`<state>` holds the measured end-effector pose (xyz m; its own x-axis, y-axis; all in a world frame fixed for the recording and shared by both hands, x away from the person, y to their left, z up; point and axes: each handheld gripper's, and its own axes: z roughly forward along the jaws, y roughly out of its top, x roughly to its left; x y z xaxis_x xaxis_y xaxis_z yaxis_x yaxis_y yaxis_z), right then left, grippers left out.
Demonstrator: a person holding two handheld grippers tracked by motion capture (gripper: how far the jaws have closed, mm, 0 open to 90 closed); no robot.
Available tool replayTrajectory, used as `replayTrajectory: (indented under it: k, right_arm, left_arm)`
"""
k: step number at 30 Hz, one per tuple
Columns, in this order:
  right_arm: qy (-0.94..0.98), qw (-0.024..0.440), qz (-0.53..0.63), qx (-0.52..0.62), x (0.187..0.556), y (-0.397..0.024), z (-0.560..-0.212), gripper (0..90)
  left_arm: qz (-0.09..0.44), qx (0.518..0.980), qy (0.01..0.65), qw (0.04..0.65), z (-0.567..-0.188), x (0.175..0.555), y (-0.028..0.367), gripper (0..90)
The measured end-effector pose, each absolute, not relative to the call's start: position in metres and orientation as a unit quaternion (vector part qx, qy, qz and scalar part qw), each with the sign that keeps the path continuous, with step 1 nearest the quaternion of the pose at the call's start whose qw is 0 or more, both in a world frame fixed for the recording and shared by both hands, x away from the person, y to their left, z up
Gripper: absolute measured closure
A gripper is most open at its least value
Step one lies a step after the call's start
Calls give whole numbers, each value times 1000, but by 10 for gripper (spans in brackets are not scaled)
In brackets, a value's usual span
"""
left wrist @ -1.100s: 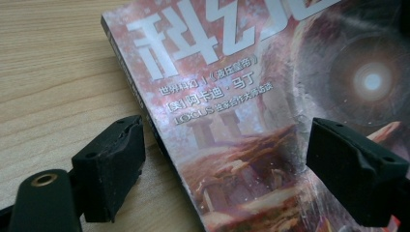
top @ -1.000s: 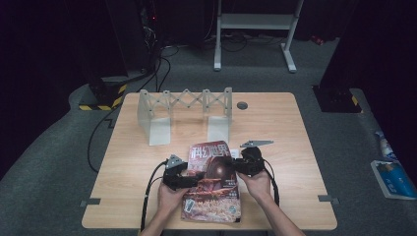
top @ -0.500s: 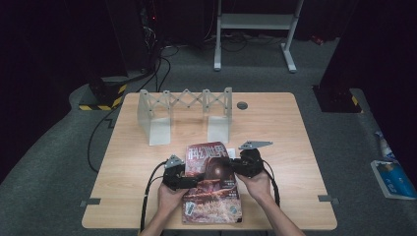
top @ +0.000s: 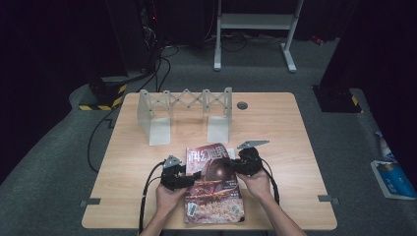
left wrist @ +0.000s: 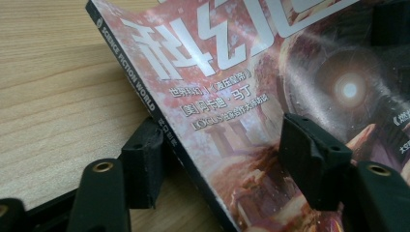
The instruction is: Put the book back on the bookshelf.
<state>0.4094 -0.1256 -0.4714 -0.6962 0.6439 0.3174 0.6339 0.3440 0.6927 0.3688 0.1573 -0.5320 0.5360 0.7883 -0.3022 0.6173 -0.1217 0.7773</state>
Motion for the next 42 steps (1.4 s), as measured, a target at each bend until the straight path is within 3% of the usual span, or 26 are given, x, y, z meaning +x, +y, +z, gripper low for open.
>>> replayTrajectory:
  k: [9, 18, 23, 27, 33, 42]
  right_arm:
    - [825, 22, 389, 410, 412, -124, -484, 823]
    - [819, 35, 376, 433, 414, -130, -490, 676]
    - [812, 66, 369, 448, 409, -142, -490, 627]
    - [796, 80, 378, 467, 404, -156, -489, 651]
    - [792, 98, 343, 495, 403, -165, -498, 804]
    - [800, 97, 327, 494, 407, -149, -510, 854]
  left_arm:
    - [99, 735, 487, 462, -533, 369, 157, 559]
    - [96, 734, 487, 463, -534, 370, 157, 607]
    - [95, 733, 488, 464, -534, 370, 157, 608]
    - [96, 733, 488, 464, -534, 370, 157, 607]
    - [96, 733, 488, 464, -534, 370, 156, 604]
    - [91, 732, 489, 466, -534, 370, 157, 600]
